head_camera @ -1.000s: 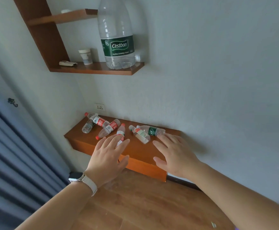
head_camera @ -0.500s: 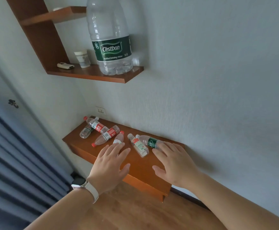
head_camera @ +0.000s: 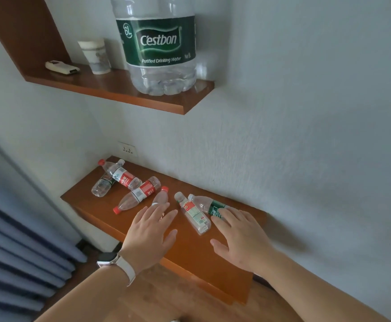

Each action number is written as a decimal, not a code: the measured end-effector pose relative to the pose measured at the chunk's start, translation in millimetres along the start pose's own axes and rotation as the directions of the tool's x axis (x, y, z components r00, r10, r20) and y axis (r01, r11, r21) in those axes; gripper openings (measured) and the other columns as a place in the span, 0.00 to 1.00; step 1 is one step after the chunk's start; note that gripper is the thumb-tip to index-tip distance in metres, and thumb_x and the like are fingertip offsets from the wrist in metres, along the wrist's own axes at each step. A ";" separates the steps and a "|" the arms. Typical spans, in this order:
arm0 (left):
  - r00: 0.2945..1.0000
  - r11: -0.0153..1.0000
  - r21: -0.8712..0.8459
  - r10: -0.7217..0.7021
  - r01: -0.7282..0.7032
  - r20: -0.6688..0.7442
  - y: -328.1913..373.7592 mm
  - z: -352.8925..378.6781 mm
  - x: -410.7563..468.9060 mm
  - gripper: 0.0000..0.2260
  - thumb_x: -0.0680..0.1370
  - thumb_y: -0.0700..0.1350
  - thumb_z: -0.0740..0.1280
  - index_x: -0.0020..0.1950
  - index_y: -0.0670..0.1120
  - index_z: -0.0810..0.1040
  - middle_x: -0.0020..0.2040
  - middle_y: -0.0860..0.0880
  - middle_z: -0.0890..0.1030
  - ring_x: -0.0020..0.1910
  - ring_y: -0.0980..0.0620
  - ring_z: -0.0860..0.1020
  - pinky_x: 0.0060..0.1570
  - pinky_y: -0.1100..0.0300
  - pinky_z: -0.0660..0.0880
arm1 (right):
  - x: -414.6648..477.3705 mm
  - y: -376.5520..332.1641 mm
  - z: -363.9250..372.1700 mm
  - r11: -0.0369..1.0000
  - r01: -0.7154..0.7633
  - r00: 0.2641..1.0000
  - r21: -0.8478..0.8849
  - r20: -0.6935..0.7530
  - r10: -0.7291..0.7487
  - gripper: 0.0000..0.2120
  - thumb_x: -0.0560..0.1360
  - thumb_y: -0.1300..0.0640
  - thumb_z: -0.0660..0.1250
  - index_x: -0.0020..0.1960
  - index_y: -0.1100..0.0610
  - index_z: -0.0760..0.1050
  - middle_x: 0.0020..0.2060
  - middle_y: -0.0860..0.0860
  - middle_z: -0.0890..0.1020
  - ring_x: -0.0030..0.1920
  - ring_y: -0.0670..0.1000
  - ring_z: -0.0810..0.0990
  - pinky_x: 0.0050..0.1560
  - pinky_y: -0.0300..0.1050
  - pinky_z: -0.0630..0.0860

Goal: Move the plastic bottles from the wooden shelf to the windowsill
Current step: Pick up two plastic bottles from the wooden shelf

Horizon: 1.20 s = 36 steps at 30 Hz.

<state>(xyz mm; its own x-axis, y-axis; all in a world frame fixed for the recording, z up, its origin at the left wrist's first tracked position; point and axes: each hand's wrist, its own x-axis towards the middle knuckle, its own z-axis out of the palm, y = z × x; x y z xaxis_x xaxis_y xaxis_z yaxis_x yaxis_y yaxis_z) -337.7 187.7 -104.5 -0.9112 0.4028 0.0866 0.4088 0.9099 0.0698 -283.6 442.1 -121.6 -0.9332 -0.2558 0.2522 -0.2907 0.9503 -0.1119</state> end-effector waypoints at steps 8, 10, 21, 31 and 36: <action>1.000 0.997 -0.077 -0.006 0.008 0.018 -82.6 25.6 55.8 0.24 0.82 0.62 0.56 0.78 0.59 0.62 0.79 0.54 0.64 0.79 0.47 0.59 0.73 0.51 0.45 | 85.9 -16.3 42.8 1.000 -0.023 0.991 -0.002 0.130 0.023 0.29 0.76 0.35 0.57 0.73 0.45 0.63 0.68 0.45 0.71 0.66 0.51 0.71 0.65 0.52 0.71; 0.999 0.997 -0.074 -0.015 0.019 0.048 -99.7 41.1 64.8 0.24 0.82 0.63 0.54 0.78 0.60 0.60 0.80 0.54 0.63 0.79 0.47 0.58 0.72 0.51 0.43 | 100.3 -21.2 51.9 0.999 -0.049 0.986 -0.005 0.158 0.049 0.30 0.75 0.35 0.57 0.74 0.44 0.61 0.70 0.44 0.69 0.67 0.50 0.70 0.65 0.51 0.70; 0.987 0.977 -0.199 -0.045 0.076 0.156 -132.9 103.4 95.0 0.21 0.80 0.59 0.62 0.73 0.57 0.69 0.74 0.52 0.71 0.74 0.47 0.68 0.71 0.49 0.66 | 134.5 -7.3 102.3 0.988 -0.126 0.960 -0.084 0.243 0.143 0.26 0.73 0.36 0.58 0.67 0.46 0.68 0.60 0.46 0.77 0.61 0.52 0.76 0.56 0.52 0.76; 0.817 0.741 -0.382 -0.388 0.552 0.426 -118.0 136.4 115.2 0.25 0.81 0.57 0.64 0.76 0.55 0.65 0.75 0.51 0.69 0.71 0.49 0.69 0.64 0.51 0.71 | 144.8 28.6 176.7 0.938 -0.341 0.858 0.068 0.429 0.281 0.31 0.75 0.36 0.61 0.73 0.42 0.54 0.68 0.47 0.73 0.62 0.52 0.77 0.51 0.49 0.79; 0.730 0.623 -0.399 -0.475 0.673 0.491 -113.4 147.6 130.2 0.27 0.78 0.55 0.69 0.75 0.54 0.66 0.71 0.50 0.72 0.65 0.49 0.74 0.58 0.53 0.77 | 152.2 31.5 200.1 0.893 -0.431 0.830 0.131 0.445 0.336 0.31 0.73 0.36 0.64 0.70 0.48 0.59 0.63 0.49 0.75 0.58 0.50 0.78 0.48 0.45 0.78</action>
<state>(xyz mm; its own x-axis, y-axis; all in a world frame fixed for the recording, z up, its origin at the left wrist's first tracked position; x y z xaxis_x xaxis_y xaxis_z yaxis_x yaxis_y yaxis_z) -510.2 151.5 -247.8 -0.8846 -0.0897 -0.4576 -0.3385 0.7984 0.4979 -477.0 397.5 -279.1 -0.9663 0.0276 -0.2561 0.1154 0.9352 -0.3347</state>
